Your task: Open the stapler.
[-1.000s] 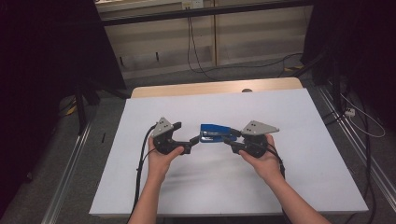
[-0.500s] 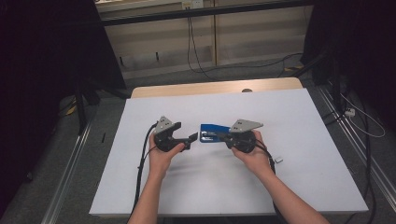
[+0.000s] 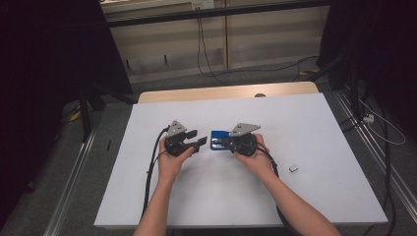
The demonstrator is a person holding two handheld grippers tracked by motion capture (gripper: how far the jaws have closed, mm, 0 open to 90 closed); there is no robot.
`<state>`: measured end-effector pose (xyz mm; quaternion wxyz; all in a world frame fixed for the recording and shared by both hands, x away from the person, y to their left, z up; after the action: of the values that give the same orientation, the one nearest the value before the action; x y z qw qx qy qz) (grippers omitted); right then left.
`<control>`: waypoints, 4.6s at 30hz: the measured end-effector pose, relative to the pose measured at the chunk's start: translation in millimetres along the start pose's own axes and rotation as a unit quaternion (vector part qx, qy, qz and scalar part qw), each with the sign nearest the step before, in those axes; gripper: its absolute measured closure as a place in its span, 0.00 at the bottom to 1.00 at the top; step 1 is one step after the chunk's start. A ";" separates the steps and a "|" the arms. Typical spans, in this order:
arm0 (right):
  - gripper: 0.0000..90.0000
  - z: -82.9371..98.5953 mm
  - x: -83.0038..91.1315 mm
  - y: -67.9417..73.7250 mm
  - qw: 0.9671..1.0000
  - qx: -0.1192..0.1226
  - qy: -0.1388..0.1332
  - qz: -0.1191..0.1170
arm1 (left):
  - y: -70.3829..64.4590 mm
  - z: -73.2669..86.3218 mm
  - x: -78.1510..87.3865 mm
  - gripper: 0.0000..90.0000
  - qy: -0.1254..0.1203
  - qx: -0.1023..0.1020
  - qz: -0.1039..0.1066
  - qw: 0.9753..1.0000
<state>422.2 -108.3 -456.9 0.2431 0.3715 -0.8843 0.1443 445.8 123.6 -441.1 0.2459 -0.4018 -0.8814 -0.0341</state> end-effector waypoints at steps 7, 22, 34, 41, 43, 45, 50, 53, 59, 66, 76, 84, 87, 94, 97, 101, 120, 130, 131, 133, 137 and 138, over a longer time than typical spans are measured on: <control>1.00 2.2 -9.3 2.1 1.000 0.005 0.012 0.002 | 2.4 -0.7 -9.5 0.84 0.029 0.001 0.003 1.000; 1.00 0.6 -16.9 3.7 1.000 0.012 0.024 0.008 | 1.5 3.2 -31.9 1.00 0.071 -0.002 0.012 0.997; 1.00 3.0 -16.3 2.5 1.000 0.005 0.017 0.006 | -1.0 0.6 -40.5 1.00 0.077 -0.021 0.016 0.997; 1.00 3.4 -16.6 2.4 1.000 0.003 0.015 0.007 | -2.5 -0.8 -39.7 1.00 0.067 -0.012 0.021 0.997; 1.00 3.8 -16.5 2.3 1.000 0.000 0.014 0.007 | -3.2 -2.4 -38.8 1.00 0.065 -0.014 0.019 0.998; 1.00 3.9 -16.6 2.2 1.000 -0.001 0.013 0.007 | -3.4 -3.1 -38.3 1.00 0.061 -0.012 0.021 0.998; 1.00 4.3 -16.9 2.0 1.000 -0.003 0.011 0.008 | -3.8 -4.6 -37.1 1.00 0.051 -0.005 0.024 0.998; 1.00 4.0 -17.3 2.1 1.000 -0.004 0.011 0.008 | -3.9 -6.0 -36.4 1.00 0.050 -0.008 0.024 0.998; 1.00 3.7 -18.6 2.4 1.000 -0.009 0.008 0.007 | -5.5 -9.7 -35.0 1.00 0.044 -0.009 0.026 0.999; 1.00 0.9 -22.0 3.1 1.000 -0.011 0.010 0.006 | -7.7 -14.2 -33.2 1.00 0.031 -0.006 0.031 0.999; 1.00 -1.7 -20.5 3.3 0.999 -0.028 -0.016 0.016 | -7.6 -14.7 -34.0 1.00 0.025 -0.004 0.030 0.999; 1.00 -5.6 -21.9 4.5 0.999 -0.035 -0.023 0.028 | -7.4 -14.9 -34.2 1.00 0.025 -0.006 0.028 0.999; 1.00 -6.1 -22.9 7.2 0.998 -0.035 -0.031 0.036 | -7.4 -14.2 -34.3 1.00 0.024 -0.005 0.028 0.999; 1.00 -6.1 -21.0 8.2 0.997 -0.034 -0.048 0.054 | -8.4 -13.6 -36.0 1.00 0.017 0.000 0.033 0.999; 1.00 -4.1 -19.6 5.0 0.996 -0.040 -0.052 0.060 | -10.1 -11.2 -40.6 1.00 0.022 -0.003 0.032 0.999; 1.00 -2.7 -18.5 4.0 0.996 -0.042 -0.052 0.064 | -10.1 -7.8 -45.2 1.00 0.025 -0.004 0.031 0.999; 1.00 -6.3 -12.2 3.2 0.994 -0.028 -0.053 0.087 | -9.3 -1.3 -47.9 1.00 0.030 -0.018 0.021 0.999; 1.00 -6.9 -8.6 2.3 0.993 -0.034 -0.055 0.096 | -11.4 0.3 -48.9 1.00 0.029 -0.034 0.014 0.999; 1.00 -6.9 -8.0 1.5 0.993 -0.039 -0.057 0.092 | -12.1 0.3 -48.8 1.00 0.031 -0.036 0.012 0.999; 1.00 -7.6 -6.0 1.1 0.993 -0.040 -0.055 0.098 | -12.3 0.4 -48.8 1.00 0.031 -0.036 0.011 0.999; 1.00 -9.3 -2.9 1.1 0.992 -0.030 -0.047 0.116 | -11.6 0.5 -48.7 1.00 0.030 -0.035 0.011 0.999; 1.00 -9.2 -1.9 0.6 0.991 -0.038 -0.050 0.115 | -12.3 0.1 -48.8 1.00 0.032 -0.033 0.011 0.999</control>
<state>425.9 -102.7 -450.3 0.1941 0.2646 -0.9371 0.1193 464.0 81.6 -462.0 0.2610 -0.4182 -0.8670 -0.0730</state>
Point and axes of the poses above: each handheld gripper's, and its own axes: x roughly backward along the jaws, z roughly out of its underside, y roughly to its left, the point moved 1 cm from there along -x, roughly forward along the jaws, and after that the axes turned 3 degrees about x, right-handed, at the moved point
